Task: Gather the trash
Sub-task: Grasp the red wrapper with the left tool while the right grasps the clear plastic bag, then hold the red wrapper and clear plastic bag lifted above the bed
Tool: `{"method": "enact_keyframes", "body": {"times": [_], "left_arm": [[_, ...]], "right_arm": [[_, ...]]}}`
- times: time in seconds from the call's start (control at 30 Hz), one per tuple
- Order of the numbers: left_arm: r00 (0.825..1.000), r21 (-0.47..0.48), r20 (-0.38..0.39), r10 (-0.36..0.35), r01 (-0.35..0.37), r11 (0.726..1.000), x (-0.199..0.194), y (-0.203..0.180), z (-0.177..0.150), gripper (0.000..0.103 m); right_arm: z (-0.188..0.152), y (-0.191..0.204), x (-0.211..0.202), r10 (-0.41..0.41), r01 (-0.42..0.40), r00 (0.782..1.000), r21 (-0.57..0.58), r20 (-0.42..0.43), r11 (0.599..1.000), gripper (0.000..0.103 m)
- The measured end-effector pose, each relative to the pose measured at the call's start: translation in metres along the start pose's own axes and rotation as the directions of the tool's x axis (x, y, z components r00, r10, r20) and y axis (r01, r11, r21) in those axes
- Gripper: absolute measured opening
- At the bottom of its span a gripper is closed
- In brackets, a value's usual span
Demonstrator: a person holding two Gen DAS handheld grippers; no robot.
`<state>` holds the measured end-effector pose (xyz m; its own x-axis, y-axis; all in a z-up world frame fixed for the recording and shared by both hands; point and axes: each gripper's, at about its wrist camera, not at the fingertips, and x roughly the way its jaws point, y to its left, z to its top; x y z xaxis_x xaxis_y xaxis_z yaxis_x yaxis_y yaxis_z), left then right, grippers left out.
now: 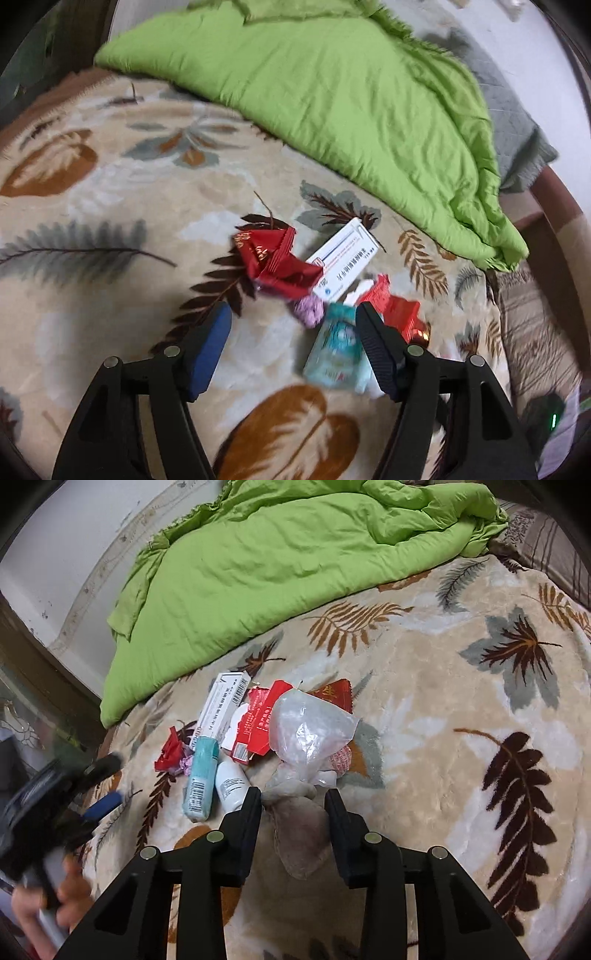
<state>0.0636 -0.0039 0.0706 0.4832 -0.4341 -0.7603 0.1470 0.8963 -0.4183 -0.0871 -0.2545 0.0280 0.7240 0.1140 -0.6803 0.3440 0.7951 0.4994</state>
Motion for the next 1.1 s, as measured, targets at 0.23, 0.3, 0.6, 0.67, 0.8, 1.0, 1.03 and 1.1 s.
{"method": "enact_keyframes", "body": {"times": [0.23, 0.3, 0.6, 0.67, 0.8, 1.0, 1.03, 1.1], "left_arm": [[0.995, -0.065, -0.064, 0.076, -0.08, 0.995, 0.052, -0.007, 0.027, 0.069], [0.993, -0.062, -0.082, 0.088, -0.094, 0.994, 0.063, -0.008, 0.029, 0.069], [0.987, 0.001, -0.088, 0.132, -0.133, 0.991, 0.08, 0.002, 0.015, 0.044], [0.988, 0.027, -0.073, 0.134, -0.132, 0.991, 0.073, 0.005, 0.011, 0.041], [0.992, 0.06, -0.03, 0.121, -0.119, 0.991, 0.047, 0.011, -0.001, 0.04], [0.993, 0.154, 0.056, 0.106, -0.113, 0.982, -0.008, 0.005, -0.031, 0.04], [0.993, 0.167, 0.066, 0.097, -0.107, 0.98, -0.019, 0.004, -0.039, 0.04], [0.994, 0.19, 0.078, 0.083, -0.096, 0.977, -0.035, 0.003, -0.055, 0.041]], "right_arm": [[0.004, 0.002, -0.005, 0.017, -0.016, 1.0, -0.018, 0.026, 1.0, 0.038], [0.005, 0.003, -0.005, 0.025, -0.025, 0.999, -0.021, 0.029, 0.999, 0.038], [0.005, 0.012, -0.009, 0.034, -0.031, 0.998, -0.06, 0.051, 0.998, 0.038], [0.004, 0.013, -0.011, 0.035, -0.031, 0.998, -0.067, 0.058, 0.997, 0.038], [0.001, 0.016, -0.017, 0.032, -0.026, 0.997, -0.086, 0.07, 0.996, 0.038], [-0.01, 0.021, -0.029, 0.036, -0.026, 0.996, -0.129, 0.077, 0.991, 0.038], [-0.014, 0.023, -0.032, 0.038, -0.027, 0.997, -0.14, 0.074, 0.99, 0.038], [-0.02, 0.025, -0.035, 0.038, -0.026, 0.997, -0.157, 0.072, 0.987, 0.038]]}}
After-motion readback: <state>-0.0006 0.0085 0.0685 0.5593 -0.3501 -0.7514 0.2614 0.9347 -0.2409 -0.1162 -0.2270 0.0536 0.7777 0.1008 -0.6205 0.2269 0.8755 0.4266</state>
